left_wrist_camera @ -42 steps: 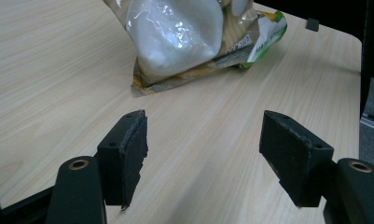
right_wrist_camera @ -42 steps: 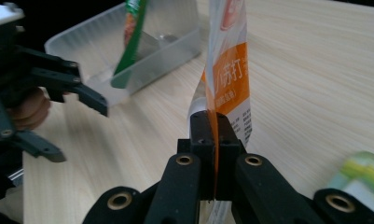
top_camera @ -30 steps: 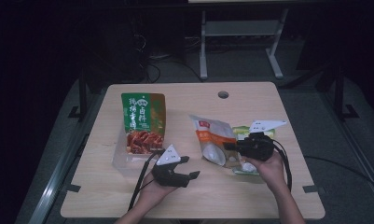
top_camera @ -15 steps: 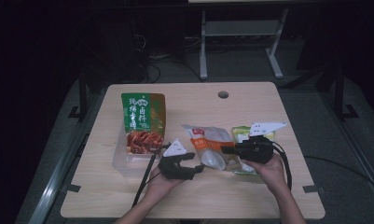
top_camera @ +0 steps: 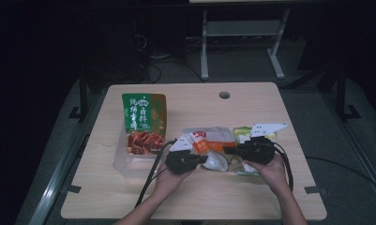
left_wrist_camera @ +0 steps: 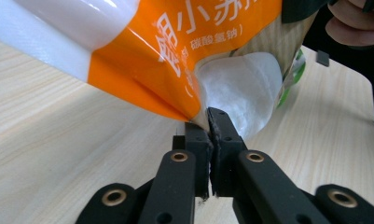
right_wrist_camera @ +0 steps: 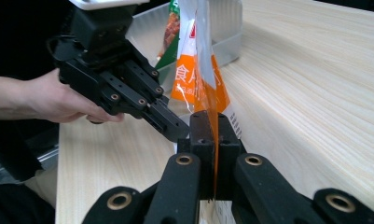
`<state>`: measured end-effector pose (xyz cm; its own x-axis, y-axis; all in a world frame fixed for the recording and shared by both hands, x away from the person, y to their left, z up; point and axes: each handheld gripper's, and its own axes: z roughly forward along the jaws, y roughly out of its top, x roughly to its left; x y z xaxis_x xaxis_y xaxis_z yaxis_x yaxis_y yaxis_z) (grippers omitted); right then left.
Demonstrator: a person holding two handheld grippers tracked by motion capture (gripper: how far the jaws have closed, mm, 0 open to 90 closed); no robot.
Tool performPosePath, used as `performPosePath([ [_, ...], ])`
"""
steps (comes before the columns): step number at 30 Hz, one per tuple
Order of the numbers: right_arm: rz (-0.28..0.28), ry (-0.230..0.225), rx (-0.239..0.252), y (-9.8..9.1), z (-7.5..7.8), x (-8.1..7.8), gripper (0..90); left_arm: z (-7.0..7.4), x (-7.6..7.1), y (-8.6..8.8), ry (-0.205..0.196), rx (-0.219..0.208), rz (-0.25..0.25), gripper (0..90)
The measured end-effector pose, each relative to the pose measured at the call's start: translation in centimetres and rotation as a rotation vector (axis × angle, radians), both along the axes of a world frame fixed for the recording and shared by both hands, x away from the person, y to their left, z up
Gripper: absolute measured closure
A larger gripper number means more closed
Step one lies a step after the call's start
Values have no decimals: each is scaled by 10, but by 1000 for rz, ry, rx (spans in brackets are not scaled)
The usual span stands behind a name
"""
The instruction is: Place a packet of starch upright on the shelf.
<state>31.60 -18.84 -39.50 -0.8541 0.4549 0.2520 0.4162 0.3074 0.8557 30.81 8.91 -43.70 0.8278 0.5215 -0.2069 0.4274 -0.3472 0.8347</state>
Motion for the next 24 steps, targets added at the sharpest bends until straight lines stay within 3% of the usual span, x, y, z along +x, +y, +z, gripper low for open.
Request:
performPosePath([
  [10,-6,6,-27,4,-3,3,880,5,-3,3,-42,29,25,900],
  [17,2,22,-101,14,-6,5,817,7,-3,6,-63,50,28,900],
  [20,9,26,-134,21,-8,7,777,9,-5,3,-80,79,16,900],
  [24,3,18,-158,25,-9,8,817,8,-5,4,-84,84,16,896],
])
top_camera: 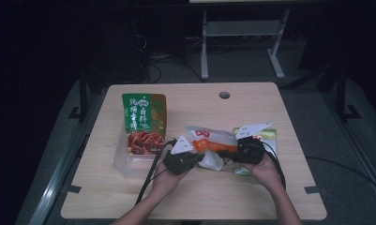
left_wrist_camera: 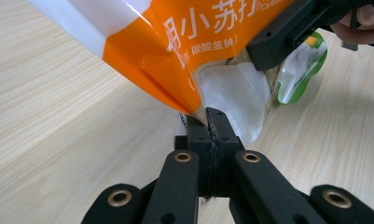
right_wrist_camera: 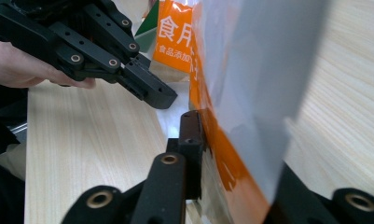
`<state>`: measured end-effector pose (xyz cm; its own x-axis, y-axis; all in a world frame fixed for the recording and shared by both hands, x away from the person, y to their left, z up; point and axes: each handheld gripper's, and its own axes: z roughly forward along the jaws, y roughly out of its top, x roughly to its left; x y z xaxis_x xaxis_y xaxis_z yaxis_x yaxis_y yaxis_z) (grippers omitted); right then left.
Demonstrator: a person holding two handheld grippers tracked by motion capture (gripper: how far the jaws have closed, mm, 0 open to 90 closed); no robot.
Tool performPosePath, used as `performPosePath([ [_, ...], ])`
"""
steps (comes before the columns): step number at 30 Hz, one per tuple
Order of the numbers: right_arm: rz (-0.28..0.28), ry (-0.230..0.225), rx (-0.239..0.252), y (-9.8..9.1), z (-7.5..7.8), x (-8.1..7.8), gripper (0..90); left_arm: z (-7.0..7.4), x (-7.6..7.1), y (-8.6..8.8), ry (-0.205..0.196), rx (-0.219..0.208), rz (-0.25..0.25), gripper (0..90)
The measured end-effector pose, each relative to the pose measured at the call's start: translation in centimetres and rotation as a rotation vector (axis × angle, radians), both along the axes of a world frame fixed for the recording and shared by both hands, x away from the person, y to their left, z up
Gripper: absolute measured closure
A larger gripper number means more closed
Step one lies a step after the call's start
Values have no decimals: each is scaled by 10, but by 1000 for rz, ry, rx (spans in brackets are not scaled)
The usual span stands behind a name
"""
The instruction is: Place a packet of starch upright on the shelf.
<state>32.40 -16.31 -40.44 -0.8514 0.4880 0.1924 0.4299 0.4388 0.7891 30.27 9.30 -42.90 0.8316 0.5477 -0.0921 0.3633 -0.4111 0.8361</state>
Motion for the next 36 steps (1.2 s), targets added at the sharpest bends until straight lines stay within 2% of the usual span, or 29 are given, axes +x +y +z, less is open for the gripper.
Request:
performPosePath([
  [3,-6,0,-2,0,0,-1,850,0,-2,1,-4,4,3,868],
  [6,-9,-2,5,-1,0,-2,890,0,-6,4,-5,14,-3,768],
  [15,-7,-1,25,-1,1,-5,895,3,-20,12,2,-2,-18,582],
  [21,-14,-8,37,-2,4,-7,896,5,-26,16,-8,1,-25,550],
  [24,-27,-23,61,-3,11,-9,896,4,-31,20,-21,8,-34,532],
  [29,-44,-20,80,-6,13,-8,897,4,-38,21,-26,12,-53,525],
  [36,-62,-13,66,-4,13,-7,897,2,-46,24,-33,21,-74,522],
])
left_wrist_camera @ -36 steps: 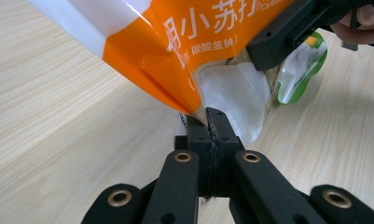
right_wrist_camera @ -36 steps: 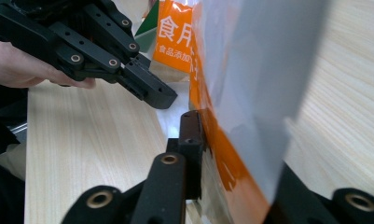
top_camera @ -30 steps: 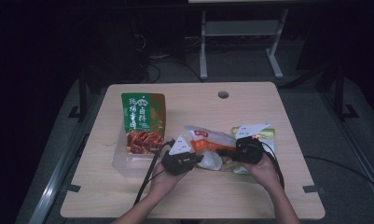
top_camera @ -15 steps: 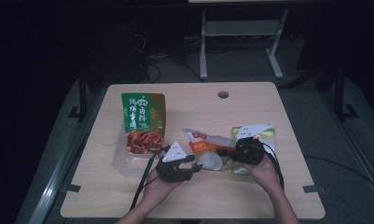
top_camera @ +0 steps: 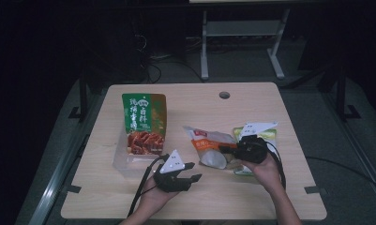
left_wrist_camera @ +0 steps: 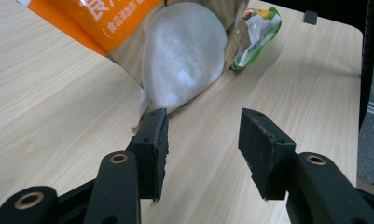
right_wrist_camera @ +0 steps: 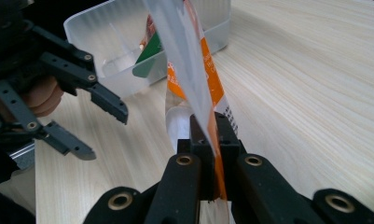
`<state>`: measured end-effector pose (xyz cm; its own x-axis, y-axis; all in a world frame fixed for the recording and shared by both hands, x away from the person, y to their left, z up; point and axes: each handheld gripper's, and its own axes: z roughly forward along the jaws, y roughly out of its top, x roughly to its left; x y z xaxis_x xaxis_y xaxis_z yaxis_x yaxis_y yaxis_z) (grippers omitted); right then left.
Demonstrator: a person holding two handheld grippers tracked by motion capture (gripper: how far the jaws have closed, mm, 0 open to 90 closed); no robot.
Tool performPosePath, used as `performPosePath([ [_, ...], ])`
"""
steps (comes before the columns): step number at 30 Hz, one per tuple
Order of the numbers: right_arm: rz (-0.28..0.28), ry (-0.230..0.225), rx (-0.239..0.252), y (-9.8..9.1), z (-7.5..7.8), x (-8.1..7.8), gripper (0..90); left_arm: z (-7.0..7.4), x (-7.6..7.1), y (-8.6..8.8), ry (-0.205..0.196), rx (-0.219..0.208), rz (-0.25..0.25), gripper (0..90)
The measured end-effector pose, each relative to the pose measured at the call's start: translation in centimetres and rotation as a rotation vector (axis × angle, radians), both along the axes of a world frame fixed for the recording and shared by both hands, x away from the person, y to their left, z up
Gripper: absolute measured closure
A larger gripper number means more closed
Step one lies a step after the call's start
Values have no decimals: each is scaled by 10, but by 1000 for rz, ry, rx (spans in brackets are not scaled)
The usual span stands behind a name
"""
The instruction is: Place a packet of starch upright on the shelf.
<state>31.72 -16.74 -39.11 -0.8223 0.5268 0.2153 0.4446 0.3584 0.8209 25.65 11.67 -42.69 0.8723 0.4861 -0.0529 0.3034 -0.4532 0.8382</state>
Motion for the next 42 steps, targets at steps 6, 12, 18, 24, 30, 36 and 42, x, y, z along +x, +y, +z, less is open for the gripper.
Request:
performPosePath([
  [6,-12,14,-10,1,0,1,897,0,-3,4,-11,-3,0,518],
  [12,-6,19,-51,2,2,0,890,-3,-4,7,-9,2,5,515],
  [18,22,28,-132,5,7,-1,864,-4,-4,6,-6,5,2,513],
  [24,32,54,-198,9,2,4,817,-5,-4,5,-2,7,0,513],
  [30,42,66,-175,11,-1,10,718,-6,-3,5,0,9,-4,513],
  [36,56,92,-184,17,-3,15,691,-6,-3,4,2,9,-5,513],
  [42,54,108,-220,24,-9,18,854,-8,-4,4,4,9,-8,511],
])
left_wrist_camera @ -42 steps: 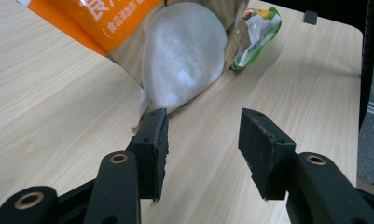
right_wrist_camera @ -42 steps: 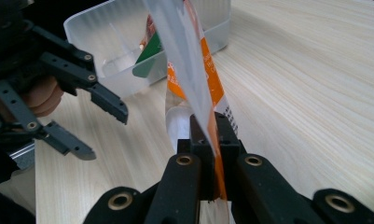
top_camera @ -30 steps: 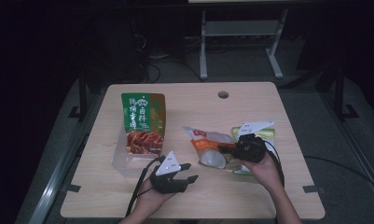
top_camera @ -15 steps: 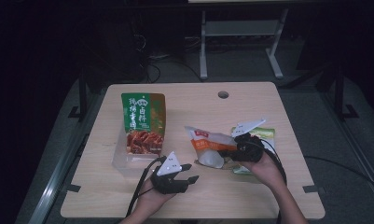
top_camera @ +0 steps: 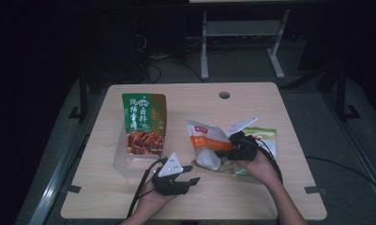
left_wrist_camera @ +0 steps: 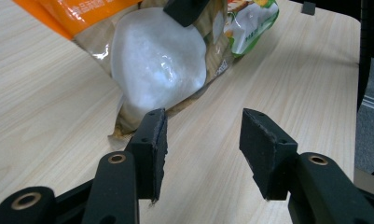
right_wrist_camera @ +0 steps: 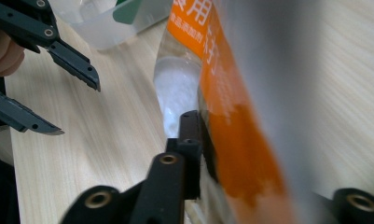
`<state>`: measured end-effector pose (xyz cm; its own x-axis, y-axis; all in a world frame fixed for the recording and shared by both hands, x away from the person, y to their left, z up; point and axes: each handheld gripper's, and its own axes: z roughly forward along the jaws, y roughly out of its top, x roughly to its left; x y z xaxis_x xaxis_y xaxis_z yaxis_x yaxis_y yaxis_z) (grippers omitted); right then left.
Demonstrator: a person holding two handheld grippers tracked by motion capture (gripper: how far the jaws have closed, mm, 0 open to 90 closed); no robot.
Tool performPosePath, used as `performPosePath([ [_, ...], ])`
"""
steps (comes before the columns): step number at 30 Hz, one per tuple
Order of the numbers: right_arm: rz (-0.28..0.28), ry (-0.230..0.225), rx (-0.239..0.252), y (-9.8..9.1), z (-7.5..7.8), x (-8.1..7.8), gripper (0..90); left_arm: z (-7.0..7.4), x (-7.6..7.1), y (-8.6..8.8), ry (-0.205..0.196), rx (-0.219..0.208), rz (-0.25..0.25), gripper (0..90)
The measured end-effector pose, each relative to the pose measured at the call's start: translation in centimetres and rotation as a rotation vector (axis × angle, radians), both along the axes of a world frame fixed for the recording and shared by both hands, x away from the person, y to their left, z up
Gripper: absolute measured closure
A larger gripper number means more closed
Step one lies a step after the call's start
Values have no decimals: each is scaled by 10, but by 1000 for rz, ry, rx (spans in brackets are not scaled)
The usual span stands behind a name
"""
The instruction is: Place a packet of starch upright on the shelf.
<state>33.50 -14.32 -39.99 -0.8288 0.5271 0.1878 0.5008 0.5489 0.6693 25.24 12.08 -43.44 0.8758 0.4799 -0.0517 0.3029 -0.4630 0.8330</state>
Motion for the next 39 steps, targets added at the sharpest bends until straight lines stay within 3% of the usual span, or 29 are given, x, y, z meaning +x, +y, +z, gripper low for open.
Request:
performPosePath([
  [9,-7,9,33,1,0,-3,898,-1,-2,0,0,15,-7,510],
  [13,-7,12,69,4,3,-7,899,-1,-2,0,0,13,-6,508],
  [18,7,-21,118,7,10,-6,900,0,-2,2,-3,14,-5,507],
  [21,-14,-27,120,8,13,-5,900,0,-2,2,-2,13,-6,504],
  [28,-24,-61,140,16,28,13,900,-2,-2,0,1,2,-8,501],
  [33,-26,-101,137,35,44,38,900,-2,-3,-1,1,17,-22,497],
  [38,-25,-110,125,50,53,59,900,-3,-5,-2,5,10,-24,493],
  [39,-28,-111,134,56,56,70,900,-3,-5,-2,3,13,-28,491],
])
